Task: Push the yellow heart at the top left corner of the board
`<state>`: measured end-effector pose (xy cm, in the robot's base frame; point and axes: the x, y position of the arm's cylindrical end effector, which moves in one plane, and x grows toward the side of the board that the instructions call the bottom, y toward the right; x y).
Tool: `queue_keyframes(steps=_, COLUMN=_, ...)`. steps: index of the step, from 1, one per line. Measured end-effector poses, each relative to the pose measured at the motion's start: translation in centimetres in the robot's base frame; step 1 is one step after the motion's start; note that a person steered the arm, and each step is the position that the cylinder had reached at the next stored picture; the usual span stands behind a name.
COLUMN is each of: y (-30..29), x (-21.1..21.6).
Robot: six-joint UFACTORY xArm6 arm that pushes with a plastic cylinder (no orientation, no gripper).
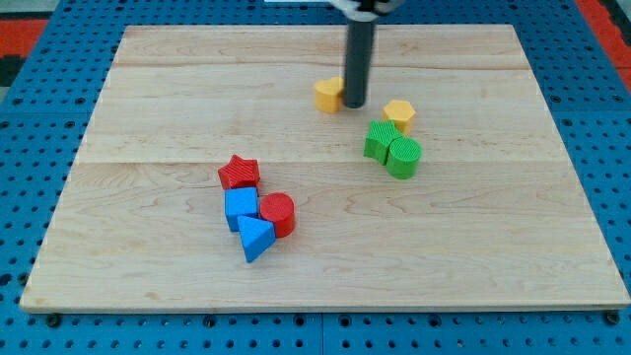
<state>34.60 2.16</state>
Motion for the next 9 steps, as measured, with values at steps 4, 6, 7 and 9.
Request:
queue_keyframes(steps=4, y=-4.9, x=-2.0)
queue_keyframes(steps=6, y=-4.6, x=-2.0)
queue_keyframes(steps=7, y=-6.0, x=-2.0)
queue_keyframes(steps=9, y=-11.9, x=-4.5)
